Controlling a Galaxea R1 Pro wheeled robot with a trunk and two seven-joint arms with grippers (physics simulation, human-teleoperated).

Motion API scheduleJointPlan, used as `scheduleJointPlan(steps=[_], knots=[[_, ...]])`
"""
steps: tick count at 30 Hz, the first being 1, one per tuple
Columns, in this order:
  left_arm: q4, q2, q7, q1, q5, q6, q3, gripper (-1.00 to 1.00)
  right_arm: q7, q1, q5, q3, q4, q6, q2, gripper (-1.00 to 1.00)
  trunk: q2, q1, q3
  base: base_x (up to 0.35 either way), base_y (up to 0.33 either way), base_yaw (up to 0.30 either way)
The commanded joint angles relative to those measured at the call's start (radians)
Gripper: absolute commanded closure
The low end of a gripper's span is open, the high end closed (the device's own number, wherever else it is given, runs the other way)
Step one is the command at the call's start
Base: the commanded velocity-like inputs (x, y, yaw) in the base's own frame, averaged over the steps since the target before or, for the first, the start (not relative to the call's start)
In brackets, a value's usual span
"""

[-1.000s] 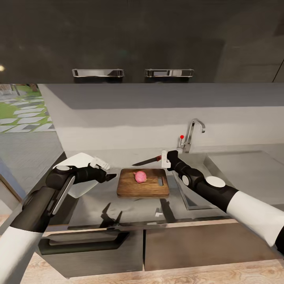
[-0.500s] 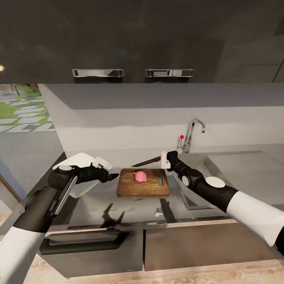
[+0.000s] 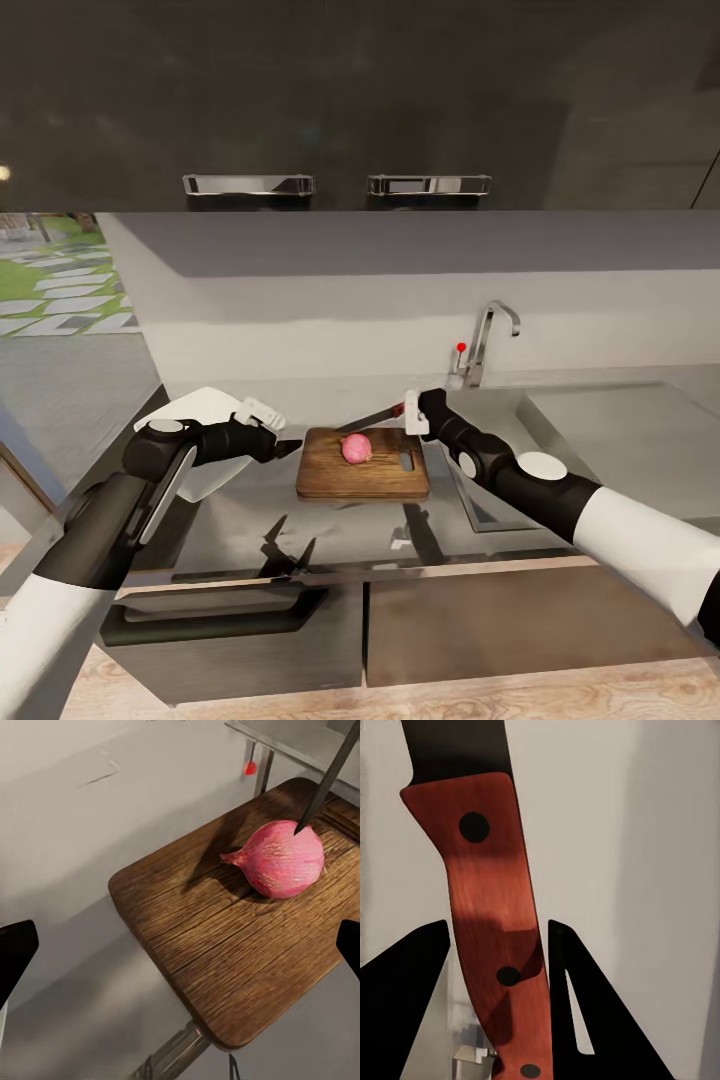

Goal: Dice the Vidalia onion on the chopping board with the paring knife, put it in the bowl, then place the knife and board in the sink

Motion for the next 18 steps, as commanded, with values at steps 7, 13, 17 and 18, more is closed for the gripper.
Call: scheduleJointPlan(steps=[7, 13, 17, 18], knots=[[-0.002, 0.001, -0.002, -0.001, 0.0, 0.005, -0.002, -1.0, 0.001, -0.002, 0.01, 0.006, -0.001, 0.01, -0.001, 1.0, -0.001, 0.0, -0.001, 0.0, 0.0, 0.0], [-0.003, 0.0, -0.002, -0.001, 0.0, 0.005, -0.009, -1.0, 0.001, -0.002, 0.011, 0.008, -0.001, 0.01, -0.001, 1.0, -0.001, 0.0, -0.001, 0.0, 0.0, 0.0], [-0.003, 0.0, -0.002, -0.001, 0.0, 0.005, -0.046, -1.0, 0.001, -0.002, 0.011, 0.009, -0.001, 0.01, -0.001, 1.0, -0.001, 0.0, -0.001, 0.0, 0.0, 0.0], [-0.004, 0.0, -0.002, -0.001, 0.0, 0.005, -0.059, -1.0, 0.001, -0.002, 0.011, 0.009, -0.001, 0.01, -0.001, 1.0, -0.001, 0.0, -0.001, 0.0, 0.0, 0.0]])
